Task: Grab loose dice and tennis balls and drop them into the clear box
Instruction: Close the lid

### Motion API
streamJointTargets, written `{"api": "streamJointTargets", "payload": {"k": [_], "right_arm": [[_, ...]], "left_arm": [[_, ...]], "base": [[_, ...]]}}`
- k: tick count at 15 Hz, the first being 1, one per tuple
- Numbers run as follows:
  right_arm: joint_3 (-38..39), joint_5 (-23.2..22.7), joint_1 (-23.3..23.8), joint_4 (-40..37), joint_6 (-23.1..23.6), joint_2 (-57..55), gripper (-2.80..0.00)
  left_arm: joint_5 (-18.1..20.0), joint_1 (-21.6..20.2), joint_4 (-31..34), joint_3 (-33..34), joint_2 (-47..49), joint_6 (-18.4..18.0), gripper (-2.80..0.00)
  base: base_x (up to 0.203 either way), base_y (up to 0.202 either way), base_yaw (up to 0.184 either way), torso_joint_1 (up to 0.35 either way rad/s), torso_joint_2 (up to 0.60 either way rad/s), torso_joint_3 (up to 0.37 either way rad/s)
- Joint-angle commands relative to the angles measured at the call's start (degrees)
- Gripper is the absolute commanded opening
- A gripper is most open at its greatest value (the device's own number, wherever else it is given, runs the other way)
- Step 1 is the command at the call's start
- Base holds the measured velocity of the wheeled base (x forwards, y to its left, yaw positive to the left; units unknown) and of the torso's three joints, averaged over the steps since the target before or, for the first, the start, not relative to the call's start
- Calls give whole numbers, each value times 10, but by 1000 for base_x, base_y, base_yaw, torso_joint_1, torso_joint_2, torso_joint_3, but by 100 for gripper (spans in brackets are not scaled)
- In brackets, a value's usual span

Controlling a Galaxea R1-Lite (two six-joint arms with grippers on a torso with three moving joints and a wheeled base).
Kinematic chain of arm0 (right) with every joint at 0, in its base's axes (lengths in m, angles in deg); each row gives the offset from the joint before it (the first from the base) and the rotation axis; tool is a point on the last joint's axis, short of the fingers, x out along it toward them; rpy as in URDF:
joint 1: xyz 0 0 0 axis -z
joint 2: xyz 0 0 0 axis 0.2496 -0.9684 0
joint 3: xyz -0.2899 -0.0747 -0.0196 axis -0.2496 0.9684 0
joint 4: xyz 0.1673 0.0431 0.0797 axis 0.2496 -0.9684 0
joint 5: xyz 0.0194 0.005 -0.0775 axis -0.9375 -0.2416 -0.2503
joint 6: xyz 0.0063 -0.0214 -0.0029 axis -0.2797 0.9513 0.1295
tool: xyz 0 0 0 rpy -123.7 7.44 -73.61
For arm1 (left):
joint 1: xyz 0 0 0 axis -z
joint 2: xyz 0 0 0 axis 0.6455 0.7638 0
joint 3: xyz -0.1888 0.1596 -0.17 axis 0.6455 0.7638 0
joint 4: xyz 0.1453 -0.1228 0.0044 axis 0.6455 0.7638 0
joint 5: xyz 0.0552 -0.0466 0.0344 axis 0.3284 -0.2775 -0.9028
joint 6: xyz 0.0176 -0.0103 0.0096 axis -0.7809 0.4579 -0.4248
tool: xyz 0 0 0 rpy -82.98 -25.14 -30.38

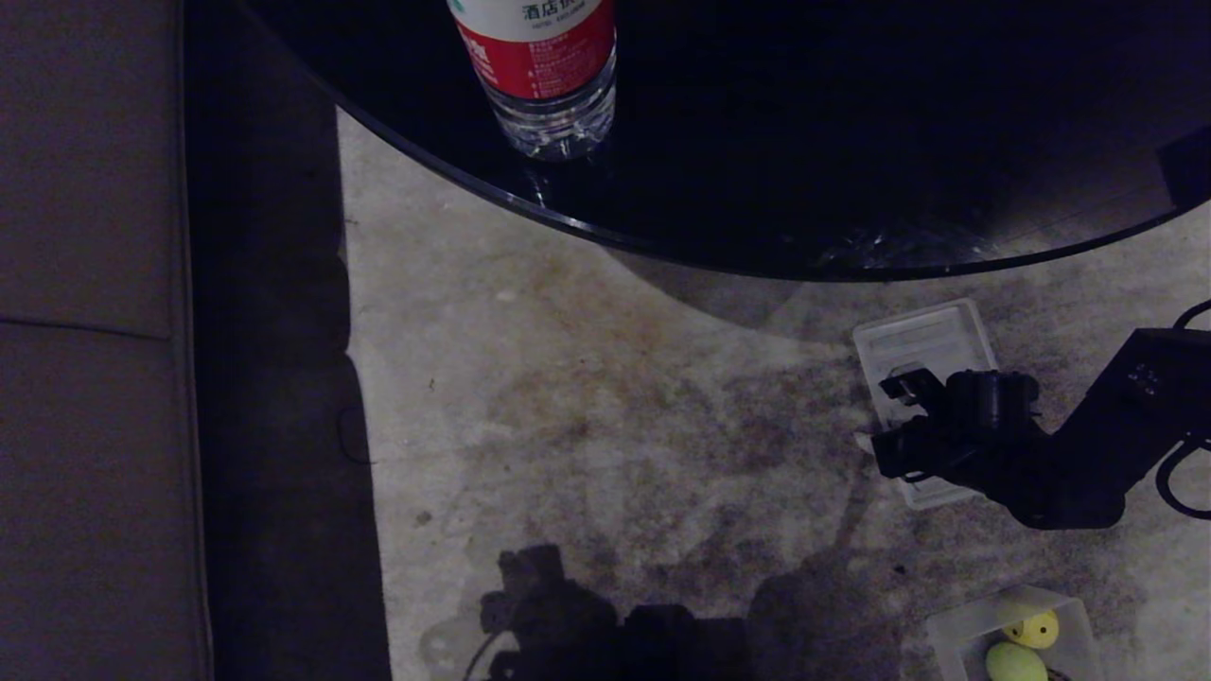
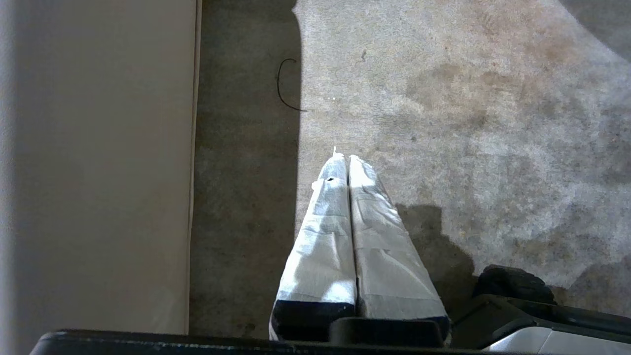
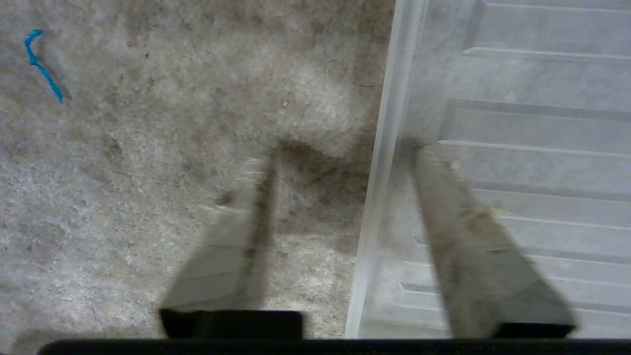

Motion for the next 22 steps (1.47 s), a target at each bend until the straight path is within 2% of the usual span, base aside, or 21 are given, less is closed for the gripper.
{"api": "streamJointTargets", "payload": {"k": [1,9,14,20,22], "right_arm": [[-2,0,0,2,3,2,-280],[18,0,1,7,6,46,-280],[114,2,11,2,29,172,-280],[226,7,12,-46,28,312,-280],[256,15,12,-62,10,357,-280]], "left_arm": [[-1,0,0,0,0,1,-280],[0,0,0,0,0,1,-280],[-1,0,0,0,0,1,-280],[0,0,0,0,1,1,-280],[0,0,0,0,0,1,-280]], "base": [[0,0,0,0,0,0],[0,0,0,0,0,0],[0,0,0,0,0,0],[0,0,0,0,0,0],[0,0,0,0,0,0]]}}
